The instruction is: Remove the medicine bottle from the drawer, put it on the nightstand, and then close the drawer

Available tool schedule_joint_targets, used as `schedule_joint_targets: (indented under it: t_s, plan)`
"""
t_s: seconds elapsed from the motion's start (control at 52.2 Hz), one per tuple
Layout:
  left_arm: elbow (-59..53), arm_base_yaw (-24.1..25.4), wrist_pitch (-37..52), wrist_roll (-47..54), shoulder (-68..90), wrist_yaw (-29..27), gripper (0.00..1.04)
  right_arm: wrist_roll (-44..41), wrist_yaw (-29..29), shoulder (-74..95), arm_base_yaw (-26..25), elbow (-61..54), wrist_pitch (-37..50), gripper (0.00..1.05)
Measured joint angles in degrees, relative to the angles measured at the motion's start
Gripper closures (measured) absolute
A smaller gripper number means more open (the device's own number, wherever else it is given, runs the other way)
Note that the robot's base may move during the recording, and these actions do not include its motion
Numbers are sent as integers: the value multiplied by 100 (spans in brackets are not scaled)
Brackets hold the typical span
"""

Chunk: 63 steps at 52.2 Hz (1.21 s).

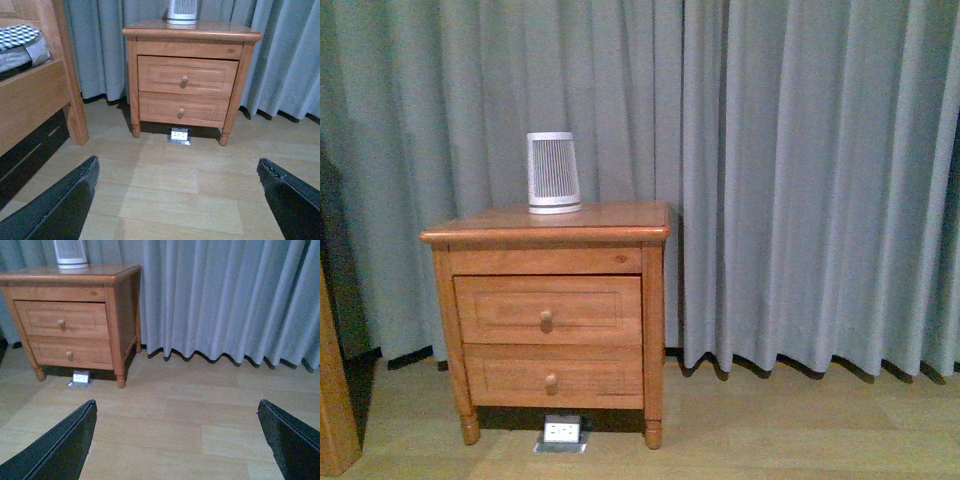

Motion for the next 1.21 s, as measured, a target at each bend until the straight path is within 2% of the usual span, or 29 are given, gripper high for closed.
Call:
schedule_joint_targets:
  t_s: [0.863,0.92,0.939,1.016,1.054,1.15,1.208]
  plan:
    - [0,0,-2,0,2,4,7,0,2,0,0,0,0,7]
    - [260,9,-664,-472,507,55,7,-2,2,0,0,0,0,7]
    - [293,35,-621,-568,841,101,7,0,0,0,0,0,0,7]
    - [323,251,623,-649,2251,369,7,-2,0,0,0,0,0,7]
    - [468,356,1650,-592,3265,396,7,-2,0,0,0,0,0,7]
    - [1010,367,3359,-411,5152,299,7,0,0,0,0,0,0,7]
    - [1373,310,4046,-321,6074,208,7,0,0,0,0,0,0,7]
